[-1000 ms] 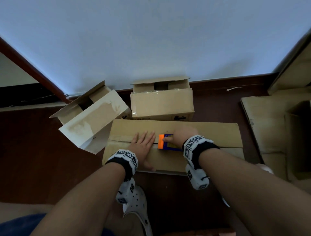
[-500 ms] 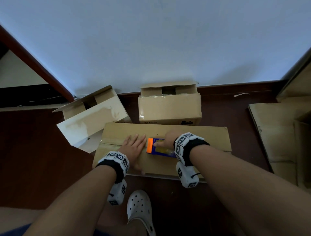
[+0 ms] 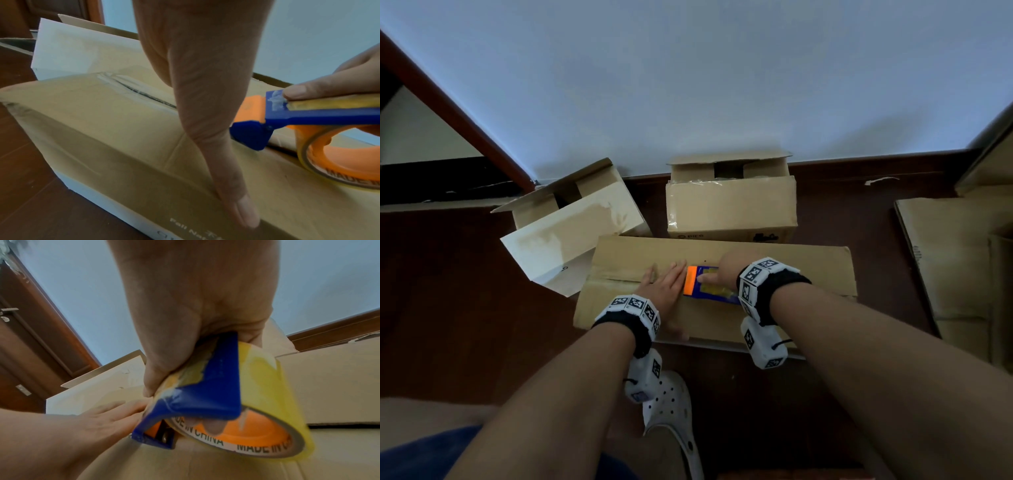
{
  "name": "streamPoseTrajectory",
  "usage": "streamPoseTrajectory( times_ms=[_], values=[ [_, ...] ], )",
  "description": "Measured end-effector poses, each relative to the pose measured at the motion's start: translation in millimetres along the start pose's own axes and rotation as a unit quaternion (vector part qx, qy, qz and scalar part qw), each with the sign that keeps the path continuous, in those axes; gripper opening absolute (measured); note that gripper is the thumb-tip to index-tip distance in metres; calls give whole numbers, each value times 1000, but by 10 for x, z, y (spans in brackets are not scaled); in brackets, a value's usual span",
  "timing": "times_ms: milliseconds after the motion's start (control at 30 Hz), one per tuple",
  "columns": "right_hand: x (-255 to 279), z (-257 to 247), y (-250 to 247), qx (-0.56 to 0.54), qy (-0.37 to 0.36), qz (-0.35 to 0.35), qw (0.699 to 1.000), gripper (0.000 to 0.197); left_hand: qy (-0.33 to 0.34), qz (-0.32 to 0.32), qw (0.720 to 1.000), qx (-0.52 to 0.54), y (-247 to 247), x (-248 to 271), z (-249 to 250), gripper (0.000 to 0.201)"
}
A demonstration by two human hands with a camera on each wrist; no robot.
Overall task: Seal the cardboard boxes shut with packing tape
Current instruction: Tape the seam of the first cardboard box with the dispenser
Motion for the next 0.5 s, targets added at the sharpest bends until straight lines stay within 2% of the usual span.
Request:
streamPoseTrajectory(
  times_ms=[300, 433, 500],
  values=[
    [92, 115, -14, 18, 5, 7, 1000, 62, -9, -2, 1000, -2, 19, 17, 3, 143],
    [113, 188, -20, 10, 7, 10, 1000, 62, -20, 8, 1000, -6, 27, -1, -17, 132],
    [120, 176, 3, 8, 6, 6, 1000, 62, -21, 3, 1000, -10, 24, 5, -13, 138]
  ],
)
Point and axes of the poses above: each hand's wrist, its own x-axis away from the middle knuckle, its own y-axis out of the palm, z = x × y, the point moved 8 cm from there along -x, towards the middle knuckle, and after that the axes turned 12 degrees about y, right-handed, at the moved point
